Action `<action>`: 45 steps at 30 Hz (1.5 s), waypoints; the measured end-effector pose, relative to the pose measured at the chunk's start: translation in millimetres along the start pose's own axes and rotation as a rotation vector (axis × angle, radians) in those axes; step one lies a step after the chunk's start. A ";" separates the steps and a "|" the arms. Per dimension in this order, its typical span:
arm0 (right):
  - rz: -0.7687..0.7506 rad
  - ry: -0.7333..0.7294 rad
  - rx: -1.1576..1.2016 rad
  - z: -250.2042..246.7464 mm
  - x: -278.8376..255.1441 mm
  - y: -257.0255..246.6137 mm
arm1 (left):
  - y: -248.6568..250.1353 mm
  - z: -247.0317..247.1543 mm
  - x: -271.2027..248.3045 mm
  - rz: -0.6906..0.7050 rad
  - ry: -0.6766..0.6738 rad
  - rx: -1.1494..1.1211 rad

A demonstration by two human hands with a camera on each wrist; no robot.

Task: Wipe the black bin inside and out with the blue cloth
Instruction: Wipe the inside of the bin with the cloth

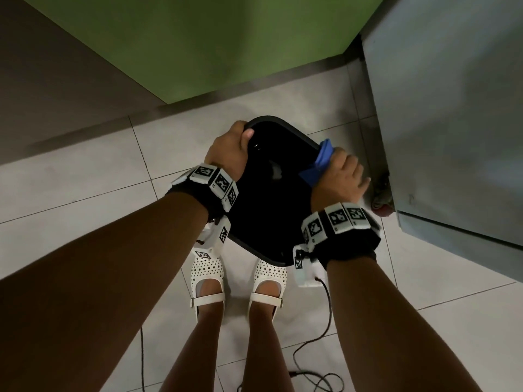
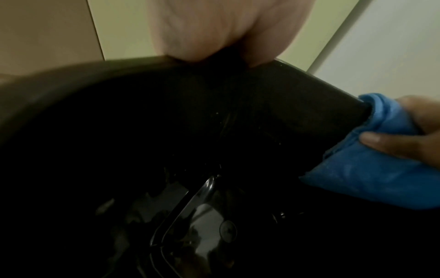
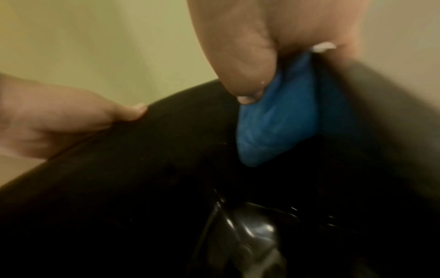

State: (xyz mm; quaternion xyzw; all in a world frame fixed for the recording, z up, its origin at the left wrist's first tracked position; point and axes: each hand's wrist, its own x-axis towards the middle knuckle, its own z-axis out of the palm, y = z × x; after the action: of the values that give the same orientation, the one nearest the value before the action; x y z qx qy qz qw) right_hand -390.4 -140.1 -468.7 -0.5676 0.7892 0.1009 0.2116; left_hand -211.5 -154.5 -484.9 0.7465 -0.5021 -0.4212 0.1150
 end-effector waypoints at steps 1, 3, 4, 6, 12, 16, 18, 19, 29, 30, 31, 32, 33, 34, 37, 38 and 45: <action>0.027 -0.003 0.019 -1.0 1.9 -4.9 | 0.2 0.0 -0.4 0.007 -0.001 -0.009; 0.057 -0.022 0.052 -2.4 8.0 -20.7 | -1.8 -0.1 -1.4 0.008 0.013 -0.024; 0.041 -0.023 0.057 -1.2 12.7 -29.2 | -3.9 -1.0 -1.5 0.002 0.040 -0.033; -0.037 0.001 0.039 -0.1 19.6 -43.3 | -8.5 -2.9 -2.4 -0.017 0.100 -0.053; -0.410 -0.118 0.028 -5.4 18.4 -106.3 | -12.8 -3.0 -7.1 0.003 0.105 -0.096; -0.421 -0.072 0.051 0.8 12.5 -106.5 | -12.0 -1.7 -10.1 -0.064 0.144 -0.097; -0.358 -0.029 0.046 3.3 14.0 -89.2 | -12.4 0.8 -12.4 -0.110 0.176 -0.093; -0.316 -0.025 0.040 3.4 15.2 -77.5 | -12.7 2.6 -13.1 -0.127 0.189 -0.102; -0.064 -0.087 0.150 -12.3 24.1 -25.6 | -14.6 -2.2 -13.6 -0.109 0.154 -0.160; -0.103 -0.078 0.138 -13.0 26.4 -27.7 | -14.3 -7.6 -10.5 -0.095 0.123 -0.065; -0.145 -0.072 0.111 -11.9 28.4 -29.9 | -12.1 -13.0 -7.1 -0.079 0.068 0.090; -0.188 -0.071 0.076 -11.0 29.4 -32.6 | -9.6 -17.0 -2.5 -0.043 0.008 0.256; -0.229 -0.070 0.040 -8.8 30.0 -36.5 | -6.1 -20.7 2.5 0.012 -0.048 0.396; -0.270 -0.057 0.013 -7.5 30.4 -41.5 | -1.8 -23.2 8.0 0.068 -0.094 0.490; -0.394 -0.022 0.004 -5.8 35.3 -61.1 | 12.1 -27.0 22.5 0.104 -0.171 0.527; -0.435 -0.053 0.002 -5.7 37.9 -69.3 | 14.7 -27.7 25.9 0.084 -0.195 0.498; -0.570 -0.070 -0.102 -3.4 45.3 -87.1 | 7.5 -28.8 19.8 0.103 -0.062 0.383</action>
State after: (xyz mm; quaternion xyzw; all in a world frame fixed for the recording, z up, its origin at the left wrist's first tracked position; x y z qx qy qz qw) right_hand -321.5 -209.3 -478.9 -0.7725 0.5842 0.0966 0.2296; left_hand -192.2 -182.0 -472.8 0.7149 -0.6137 -0.3343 -0.0232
